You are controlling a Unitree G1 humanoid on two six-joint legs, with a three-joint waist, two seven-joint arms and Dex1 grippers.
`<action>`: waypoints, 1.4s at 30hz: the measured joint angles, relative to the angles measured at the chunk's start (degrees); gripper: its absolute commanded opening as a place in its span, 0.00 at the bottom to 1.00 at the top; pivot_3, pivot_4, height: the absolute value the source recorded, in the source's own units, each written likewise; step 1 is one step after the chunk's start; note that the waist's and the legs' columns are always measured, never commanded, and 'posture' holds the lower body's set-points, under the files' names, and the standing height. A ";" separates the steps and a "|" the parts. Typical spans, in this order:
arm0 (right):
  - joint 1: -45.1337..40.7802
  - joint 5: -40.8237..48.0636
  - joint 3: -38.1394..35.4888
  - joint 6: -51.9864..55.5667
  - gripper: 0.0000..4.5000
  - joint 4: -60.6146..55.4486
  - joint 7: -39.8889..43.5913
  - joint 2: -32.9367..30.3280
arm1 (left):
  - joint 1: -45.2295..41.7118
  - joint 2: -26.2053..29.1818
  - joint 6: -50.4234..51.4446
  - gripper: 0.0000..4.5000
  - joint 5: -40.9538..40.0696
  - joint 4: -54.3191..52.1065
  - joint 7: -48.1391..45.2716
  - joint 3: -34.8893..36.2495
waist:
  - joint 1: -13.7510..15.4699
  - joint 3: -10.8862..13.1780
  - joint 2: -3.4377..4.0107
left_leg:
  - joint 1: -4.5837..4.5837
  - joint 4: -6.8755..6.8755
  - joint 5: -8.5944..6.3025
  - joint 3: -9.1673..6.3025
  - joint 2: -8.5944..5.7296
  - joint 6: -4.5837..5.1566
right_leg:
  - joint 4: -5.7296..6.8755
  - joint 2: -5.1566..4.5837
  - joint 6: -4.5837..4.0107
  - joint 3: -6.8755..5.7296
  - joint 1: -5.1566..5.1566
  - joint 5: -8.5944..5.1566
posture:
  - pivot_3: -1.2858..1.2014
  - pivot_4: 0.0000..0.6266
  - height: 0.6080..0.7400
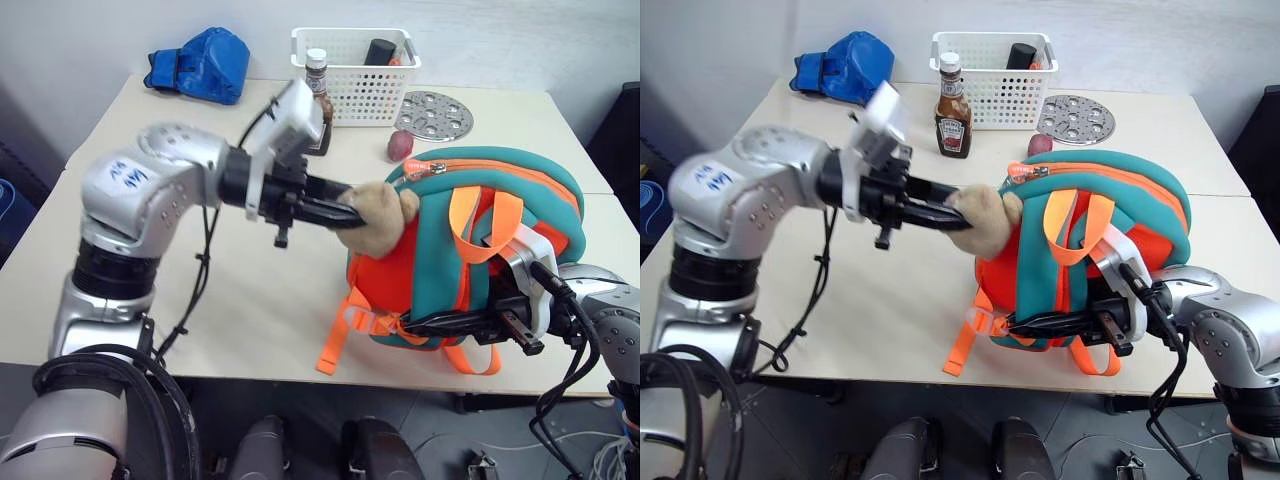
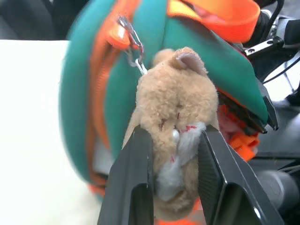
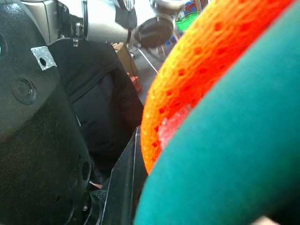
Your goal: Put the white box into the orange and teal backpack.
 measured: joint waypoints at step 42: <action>-2.81 2.22 2.45 -0.54 0.00 -3.28 -4.80 4.96 | 8.91 0.60 -31.42 0.18 29.39 15.44 -3.60 -7.36 | 0.28 0.03 0.10 | -0.13 0.09 -0.32 0.03 -0.06 0.56 | -0.02 -0.11 0.12 -0.01 -0.06 0.06 | 0.52 0.24 1.00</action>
